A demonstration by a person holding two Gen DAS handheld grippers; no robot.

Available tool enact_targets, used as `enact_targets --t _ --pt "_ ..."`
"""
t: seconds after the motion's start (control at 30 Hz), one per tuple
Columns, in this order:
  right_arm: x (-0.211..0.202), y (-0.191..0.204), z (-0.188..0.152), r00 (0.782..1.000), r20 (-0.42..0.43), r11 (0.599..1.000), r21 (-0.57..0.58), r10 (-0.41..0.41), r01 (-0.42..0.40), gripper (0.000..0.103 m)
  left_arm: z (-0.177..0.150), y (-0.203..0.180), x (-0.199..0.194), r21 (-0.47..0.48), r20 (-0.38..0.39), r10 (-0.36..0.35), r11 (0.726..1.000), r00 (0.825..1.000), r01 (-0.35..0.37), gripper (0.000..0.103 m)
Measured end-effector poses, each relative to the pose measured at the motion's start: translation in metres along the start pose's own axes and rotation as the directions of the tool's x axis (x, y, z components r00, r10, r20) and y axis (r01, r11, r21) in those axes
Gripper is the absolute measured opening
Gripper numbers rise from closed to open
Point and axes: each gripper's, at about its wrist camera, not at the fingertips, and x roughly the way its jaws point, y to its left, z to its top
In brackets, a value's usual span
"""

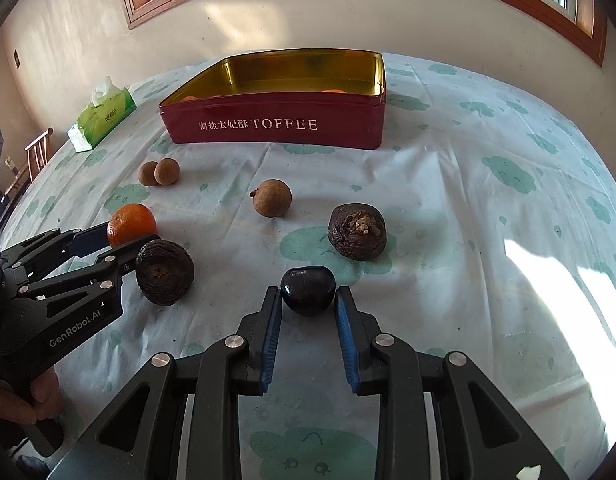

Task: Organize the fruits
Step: 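Lower left tool onto tangerine and close it while right tool holds plum, then carry plum with right tool while left tool carries tangerine into tin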

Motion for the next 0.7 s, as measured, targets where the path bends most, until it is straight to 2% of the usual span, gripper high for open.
enact_targets --t 0.7 --pt "0.0015 0.0009 0.0019 1.000 -0.008 1.000 -0.016 -0.014 0.014 0.026 -0.0006 0.0079 -0.0022 -0.032 -0.011 0.007 0.999 1.000 -0.007 0.042"
